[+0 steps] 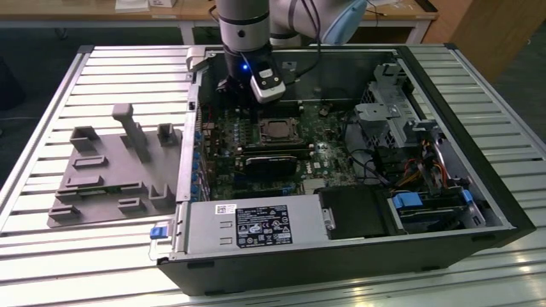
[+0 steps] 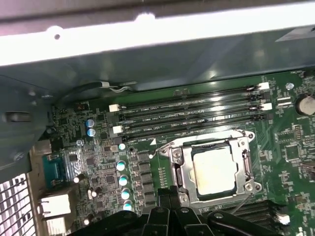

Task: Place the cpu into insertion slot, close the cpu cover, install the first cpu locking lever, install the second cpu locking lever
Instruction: 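Install the first cpu locking lever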

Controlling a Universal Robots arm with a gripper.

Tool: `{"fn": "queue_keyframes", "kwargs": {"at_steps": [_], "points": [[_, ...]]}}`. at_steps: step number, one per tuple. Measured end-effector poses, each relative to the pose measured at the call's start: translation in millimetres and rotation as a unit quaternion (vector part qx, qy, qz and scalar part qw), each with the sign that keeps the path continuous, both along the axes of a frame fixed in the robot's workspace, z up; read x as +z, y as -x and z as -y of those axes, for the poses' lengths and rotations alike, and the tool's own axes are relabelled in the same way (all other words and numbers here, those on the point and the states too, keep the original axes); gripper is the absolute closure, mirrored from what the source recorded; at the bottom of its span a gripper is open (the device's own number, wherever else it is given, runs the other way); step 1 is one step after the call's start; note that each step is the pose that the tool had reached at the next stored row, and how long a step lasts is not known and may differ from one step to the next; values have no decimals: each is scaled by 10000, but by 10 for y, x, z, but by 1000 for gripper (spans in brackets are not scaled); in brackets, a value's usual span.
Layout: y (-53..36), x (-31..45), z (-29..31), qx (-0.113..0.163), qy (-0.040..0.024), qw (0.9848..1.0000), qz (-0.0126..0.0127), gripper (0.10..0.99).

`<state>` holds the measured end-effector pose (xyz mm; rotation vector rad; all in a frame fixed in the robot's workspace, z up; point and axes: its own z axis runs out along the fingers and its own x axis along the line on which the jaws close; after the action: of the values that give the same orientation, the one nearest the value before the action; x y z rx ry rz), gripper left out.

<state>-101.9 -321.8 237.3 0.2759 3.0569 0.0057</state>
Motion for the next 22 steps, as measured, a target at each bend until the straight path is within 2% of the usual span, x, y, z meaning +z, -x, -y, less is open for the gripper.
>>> {"fn": "queue_keyframes", "kwargs": {"at_steps": [9, 16, 17, 19, 20, 22], "points": [[0, 207, 0, 1, 0, 10000, 0, 984], [92, 218, 0, 0, -5, 10000, 18, 984], [102, 217, 0, 0, -26, 10000, 18, 984], [117, 216, 0, 1, -128, 9999, 18, 984], [123, 215, 0, 0, -195, 9998, 17, 984], [137, 213, 0, 1, -372, 9993, 18, 984]]}}
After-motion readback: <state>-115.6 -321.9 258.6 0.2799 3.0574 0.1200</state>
